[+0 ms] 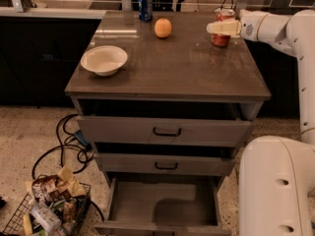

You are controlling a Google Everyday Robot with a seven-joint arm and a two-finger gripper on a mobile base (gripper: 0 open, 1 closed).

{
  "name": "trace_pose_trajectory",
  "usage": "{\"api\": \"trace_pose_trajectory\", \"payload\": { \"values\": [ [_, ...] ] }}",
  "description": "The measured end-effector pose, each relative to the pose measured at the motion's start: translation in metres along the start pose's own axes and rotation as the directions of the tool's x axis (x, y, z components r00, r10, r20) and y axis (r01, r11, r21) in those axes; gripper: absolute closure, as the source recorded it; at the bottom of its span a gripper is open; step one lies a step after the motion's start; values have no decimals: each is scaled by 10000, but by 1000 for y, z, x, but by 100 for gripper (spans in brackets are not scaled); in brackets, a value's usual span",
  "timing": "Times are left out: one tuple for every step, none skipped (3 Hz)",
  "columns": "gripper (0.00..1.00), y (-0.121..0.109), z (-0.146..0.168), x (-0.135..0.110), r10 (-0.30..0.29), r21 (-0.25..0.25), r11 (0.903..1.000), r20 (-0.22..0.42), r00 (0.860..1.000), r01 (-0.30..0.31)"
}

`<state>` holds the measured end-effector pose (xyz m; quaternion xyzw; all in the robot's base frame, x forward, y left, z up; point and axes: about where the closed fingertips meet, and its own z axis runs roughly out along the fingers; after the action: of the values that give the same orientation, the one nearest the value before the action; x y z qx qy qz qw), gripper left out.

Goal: Place coke can into paper bowl

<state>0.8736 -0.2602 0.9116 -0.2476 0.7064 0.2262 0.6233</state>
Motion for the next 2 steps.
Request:
{"api": "trace_pose_trajectory", "payload": {
  "values": [
    [15,-4,8,12,378,80,9993,-34,9993,-377],
    [45,-1,13,14,387,12,9993,-55,9992,-387]
  ]
}}
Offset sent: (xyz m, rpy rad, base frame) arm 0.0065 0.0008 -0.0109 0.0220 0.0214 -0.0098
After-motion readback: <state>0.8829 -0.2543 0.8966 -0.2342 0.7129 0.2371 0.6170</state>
